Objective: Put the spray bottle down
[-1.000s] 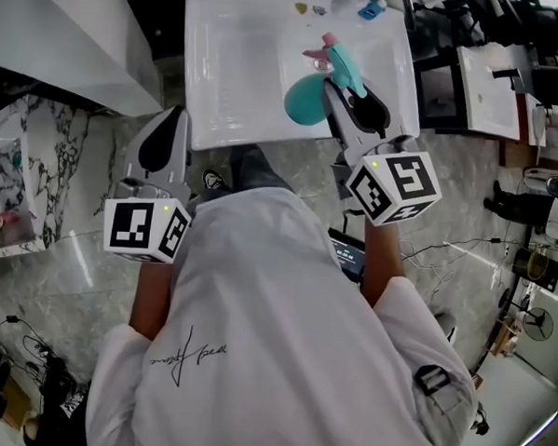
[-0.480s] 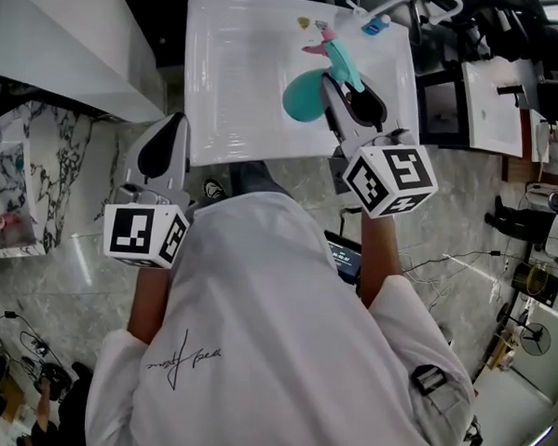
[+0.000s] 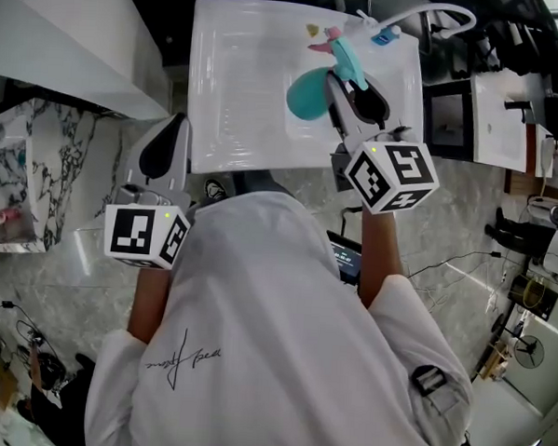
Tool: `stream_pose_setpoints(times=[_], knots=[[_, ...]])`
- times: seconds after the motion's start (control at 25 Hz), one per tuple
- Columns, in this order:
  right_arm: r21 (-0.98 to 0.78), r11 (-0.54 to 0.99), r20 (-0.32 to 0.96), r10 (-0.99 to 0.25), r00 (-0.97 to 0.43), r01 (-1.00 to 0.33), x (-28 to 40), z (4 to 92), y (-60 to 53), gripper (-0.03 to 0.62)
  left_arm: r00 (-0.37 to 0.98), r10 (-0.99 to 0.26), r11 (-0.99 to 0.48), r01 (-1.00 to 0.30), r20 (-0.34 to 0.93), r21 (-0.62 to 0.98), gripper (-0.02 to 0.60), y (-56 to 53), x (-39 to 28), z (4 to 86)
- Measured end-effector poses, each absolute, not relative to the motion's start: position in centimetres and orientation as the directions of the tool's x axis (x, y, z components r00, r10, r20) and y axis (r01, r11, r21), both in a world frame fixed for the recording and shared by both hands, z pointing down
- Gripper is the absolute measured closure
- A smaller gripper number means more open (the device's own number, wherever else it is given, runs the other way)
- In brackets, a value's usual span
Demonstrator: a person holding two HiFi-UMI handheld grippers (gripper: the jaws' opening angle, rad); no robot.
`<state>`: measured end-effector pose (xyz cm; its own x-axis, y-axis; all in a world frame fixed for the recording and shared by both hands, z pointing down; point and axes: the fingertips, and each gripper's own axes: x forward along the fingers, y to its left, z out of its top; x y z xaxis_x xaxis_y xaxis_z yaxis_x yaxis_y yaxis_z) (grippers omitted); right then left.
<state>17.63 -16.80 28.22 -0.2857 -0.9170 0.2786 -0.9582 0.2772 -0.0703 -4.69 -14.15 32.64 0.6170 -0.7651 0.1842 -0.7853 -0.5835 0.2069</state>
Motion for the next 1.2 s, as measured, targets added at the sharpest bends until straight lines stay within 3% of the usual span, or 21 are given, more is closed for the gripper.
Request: stream_pose_setpoints(times=[1.2], knots=[[-0.12, 0.341, 0.312, -0.879, -0.362, -0.932, 18.4, 31.1, -23.9, 0.467, 0.576, -0.777, -0.523, -0.815, 0.253, 0.249, 0.545, -17.3, -3.1, 34.2]])
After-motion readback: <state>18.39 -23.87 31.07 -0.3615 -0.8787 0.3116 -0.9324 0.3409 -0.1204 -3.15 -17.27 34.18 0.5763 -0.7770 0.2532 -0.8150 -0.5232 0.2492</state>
